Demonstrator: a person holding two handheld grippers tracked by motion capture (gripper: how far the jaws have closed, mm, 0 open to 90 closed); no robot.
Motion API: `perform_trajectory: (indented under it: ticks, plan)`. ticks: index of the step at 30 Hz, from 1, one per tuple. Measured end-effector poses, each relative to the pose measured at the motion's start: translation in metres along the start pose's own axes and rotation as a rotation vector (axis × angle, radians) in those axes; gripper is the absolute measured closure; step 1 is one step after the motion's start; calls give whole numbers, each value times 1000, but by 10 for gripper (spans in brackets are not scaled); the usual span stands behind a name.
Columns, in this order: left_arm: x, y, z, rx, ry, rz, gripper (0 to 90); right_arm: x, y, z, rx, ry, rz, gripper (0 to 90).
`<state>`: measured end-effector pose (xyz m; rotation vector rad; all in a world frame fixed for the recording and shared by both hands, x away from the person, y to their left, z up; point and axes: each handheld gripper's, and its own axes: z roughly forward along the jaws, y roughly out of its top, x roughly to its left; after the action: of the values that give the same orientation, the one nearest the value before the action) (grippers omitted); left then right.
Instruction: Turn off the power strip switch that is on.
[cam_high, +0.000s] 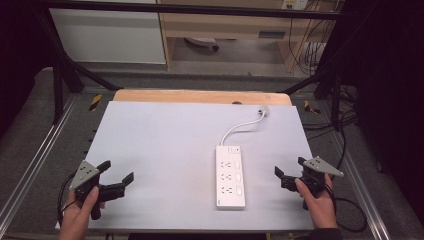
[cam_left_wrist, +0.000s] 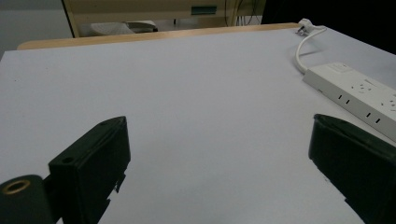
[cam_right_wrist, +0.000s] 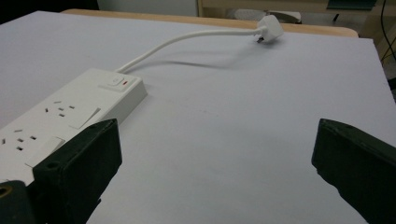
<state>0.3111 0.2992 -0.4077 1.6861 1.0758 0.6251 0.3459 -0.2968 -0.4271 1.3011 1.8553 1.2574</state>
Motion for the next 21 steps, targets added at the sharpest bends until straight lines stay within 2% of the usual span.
perform_trajectory:
  ticks: [5,11,21]
  plan:
    - [0,0,0,1,1,1,55,2,-2,5,19,11,-6,20]
    - [0,0,0,2,1,2,55,6,-6,16,69,29,-13,22]
    - [0,0,0,6,3,6,54,25,-7,40,125,86,-79,22]
